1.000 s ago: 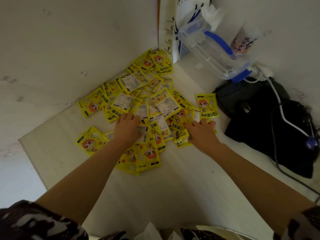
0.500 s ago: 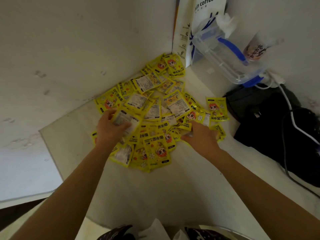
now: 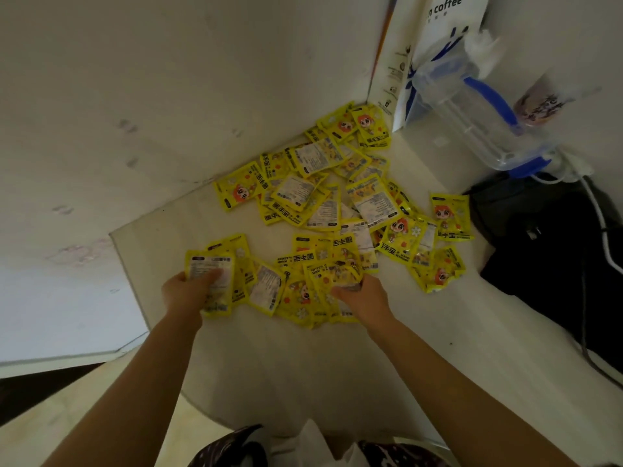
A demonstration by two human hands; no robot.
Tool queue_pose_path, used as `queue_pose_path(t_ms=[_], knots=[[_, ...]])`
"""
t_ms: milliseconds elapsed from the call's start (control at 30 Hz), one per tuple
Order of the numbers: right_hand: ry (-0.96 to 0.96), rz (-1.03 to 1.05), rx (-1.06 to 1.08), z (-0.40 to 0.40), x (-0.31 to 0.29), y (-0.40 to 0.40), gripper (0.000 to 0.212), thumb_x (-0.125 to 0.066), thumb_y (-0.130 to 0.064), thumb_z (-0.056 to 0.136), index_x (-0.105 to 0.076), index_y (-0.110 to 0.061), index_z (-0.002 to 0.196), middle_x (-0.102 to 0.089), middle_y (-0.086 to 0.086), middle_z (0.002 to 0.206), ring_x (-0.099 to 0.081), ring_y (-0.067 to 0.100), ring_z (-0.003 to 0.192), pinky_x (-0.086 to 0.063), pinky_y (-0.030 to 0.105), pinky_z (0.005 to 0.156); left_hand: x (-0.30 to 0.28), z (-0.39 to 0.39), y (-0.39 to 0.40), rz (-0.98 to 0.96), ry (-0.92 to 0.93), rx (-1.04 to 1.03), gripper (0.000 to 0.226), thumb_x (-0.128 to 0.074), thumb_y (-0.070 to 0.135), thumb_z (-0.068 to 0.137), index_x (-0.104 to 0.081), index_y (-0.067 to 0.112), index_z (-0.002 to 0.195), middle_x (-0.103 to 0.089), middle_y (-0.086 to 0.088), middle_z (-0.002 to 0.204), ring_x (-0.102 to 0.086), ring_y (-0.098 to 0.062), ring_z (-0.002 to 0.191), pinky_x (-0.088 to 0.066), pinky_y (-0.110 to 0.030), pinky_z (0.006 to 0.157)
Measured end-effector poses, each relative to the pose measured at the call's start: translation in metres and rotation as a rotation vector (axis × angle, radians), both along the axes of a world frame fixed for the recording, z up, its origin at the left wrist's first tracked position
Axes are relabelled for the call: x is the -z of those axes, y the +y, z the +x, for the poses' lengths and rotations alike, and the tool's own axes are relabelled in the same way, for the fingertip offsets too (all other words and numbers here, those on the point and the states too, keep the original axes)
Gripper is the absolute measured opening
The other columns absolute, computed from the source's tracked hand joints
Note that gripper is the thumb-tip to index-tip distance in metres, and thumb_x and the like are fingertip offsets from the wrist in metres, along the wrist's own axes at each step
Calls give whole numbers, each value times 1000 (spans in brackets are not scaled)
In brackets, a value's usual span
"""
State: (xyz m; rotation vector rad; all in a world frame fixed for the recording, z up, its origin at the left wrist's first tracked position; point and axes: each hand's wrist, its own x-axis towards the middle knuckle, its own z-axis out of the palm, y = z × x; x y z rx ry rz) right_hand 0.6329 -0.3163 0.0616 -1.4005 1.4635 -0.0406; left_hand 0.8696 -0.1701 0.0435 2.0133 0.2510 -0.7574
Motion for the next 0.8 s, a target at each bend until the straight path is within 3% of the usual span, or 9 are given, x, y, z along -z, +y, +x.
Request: queue_pose_path(t_ms=[67, 133, 233, 367, 467, 533, 633, 733, 800], knots=[[19, -34, 9, 8, 6, 4, 35, -78, -30, 73, -69, -14, 103, -69, 13, 108, -63, 29, 103, -53, 43, 89, 0, 1, -7, 5, -12, 34, 31, -81, 17, 72, -67, 3, 96, -66, -14, 83, -57, -23, 57, -51, -32, 57], [44, -32, 23, 15, 15, 6, 40, -77, -39, 66, -68, -19, 100, -64, 14, 110, -60, 30, 106, -53, 45, 89, 1, 2, -15, 23, 13, 97, 30, -83, 21, 68, -68, 7, 90, -68, -16, 80, -64, -29, 62, -58, -45, 63], [75, -23, 32, 21, 14, 6, 38, -75, -36, 73, -65, -14, 102, -58, 15, 112, -50, 27, 101, -46, 35, 89, 24, 14, -26, 118, -21, 201, 33, -86, 34, 56, -67, 18, 77, -70, -15, 77, -69, -34, 68, -58, -55, 64], [85, 16, 89, 22, 14, 5, 41, -73, -30, 79, -60, -10, 112, -54, 17, 120, -43, 26, 95, -35, 30, 80, 3, 5, -47, 216, -94, 269, 31, -84, 25, 64, -70, 10, 87, -70, -15, 82, -69, -31, 72, -59, -45, 74], [62, -12, 104, 23, 14, 9, 43, -75, -28, 76, -61, -15, 114, -62, 14, 115, -52, 33, 112, -46, 41, 93, -3, 0, -54, 181, -28, 222, 27, -82, 15, 70, -68, 5, 91, -65, -12, 70, -62, -22, 51, -55, -34, 61], [57, -16, 105, 23, 14, 11, 40, -75, -26, 77, -63, -14, 113, -66, 12, 113, -58, 34, 112, -48, 46, 95, -5, -2, -54, 179, -20, 222, 23, -81, 14, 71, -68, 6, 89, -59, -7, 60, -56, -13, 34, -50, -29, 51], [59, 4, 129, 23, 11, 13, 29, -75, -26, 77, -66, -15, 103, -68, 11, 106, -61, 34, 107, -48, 45, 94, -7, 0, -48, 142, -55, 213, 22, -81, 14, 72, -68, 8, 88, -61, -7, 62, -58, -17, 46, -52, -28, 53], [49, -14, 122, 18, 9, 14, 19, -77, -31, 74, -59, -25, 75, -65, 2, 88, -62, 32, 102, -46, 51, 95, -7, 6, -38, 75, -100, 212, 25, -81, 16, 71, -68, 9, 91, -68, -12, 81, -61, -23, 60, -53, -29, 53], [-8, -23, 117, 12, 10, 14, 18, -77, -29, 76, -66, -20, 86, -68, 4, 95, -63, 28, 102, -50, 46, 93, -10, 9, -32, 2, -98, 199, 24, -80, 12, 73, -66, 8, 92, -67, -11, 84, -62, -19, 60, -51, -26, 46]])
